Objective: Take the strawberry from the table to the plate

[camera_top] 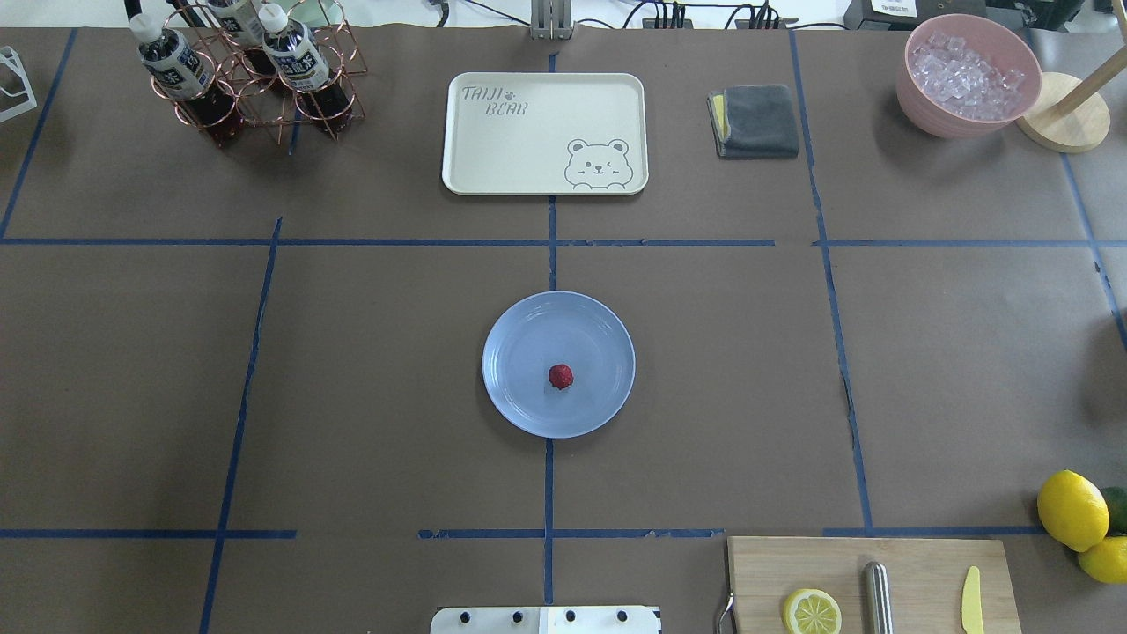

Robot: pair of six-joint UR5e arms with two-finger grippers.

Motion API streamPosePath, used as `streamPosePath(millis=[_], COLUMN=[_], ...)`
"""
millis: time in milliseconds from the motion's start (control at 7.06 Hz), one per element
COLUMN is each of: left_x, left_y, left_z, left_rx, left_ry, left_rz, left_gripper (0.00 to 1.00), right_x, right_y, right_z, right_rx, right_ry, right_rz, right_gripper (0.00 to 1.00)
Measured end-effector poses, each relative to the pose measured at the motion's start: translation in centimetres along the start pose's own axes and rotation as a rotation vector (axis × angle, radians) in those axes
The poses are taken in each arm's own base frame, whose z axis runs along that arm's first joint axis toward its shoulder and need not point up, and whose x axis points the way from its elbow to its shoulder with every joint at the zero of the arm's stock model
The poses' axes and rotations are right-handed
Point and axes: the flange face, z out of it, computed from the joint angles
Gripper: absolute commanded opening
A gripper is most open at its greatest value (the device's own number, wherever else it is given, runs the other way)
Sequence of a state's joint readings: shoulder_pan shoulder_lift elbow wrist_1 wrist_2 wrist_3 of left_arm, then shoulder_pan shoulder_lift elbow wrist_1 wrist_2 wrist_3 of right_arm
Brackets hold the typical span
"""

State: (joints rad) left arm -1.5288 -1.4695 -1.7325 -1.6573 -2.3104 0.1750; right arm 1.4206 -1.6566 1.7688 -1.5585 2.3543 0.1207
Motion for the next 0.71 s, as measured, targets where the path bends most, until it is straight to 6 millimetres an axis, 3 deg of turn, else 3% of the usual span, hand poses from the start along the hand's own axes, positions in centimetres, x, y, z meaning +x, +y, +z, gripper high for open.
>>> streamPosePath(millis=[708], left_x=[0.7], left_y=[-0.6], left_z=[-0.3], left_rx=[-0.026], left_ry=[0.074], left_rz=[-0.037], left_gripper=[1.00], right_x=[-2.6], right_y=[-2.6], right_z=[-1.9], right_rx=[0.033], right_ry=[-0.032], right_rz=[-0.004], right_gripper=[1.00])
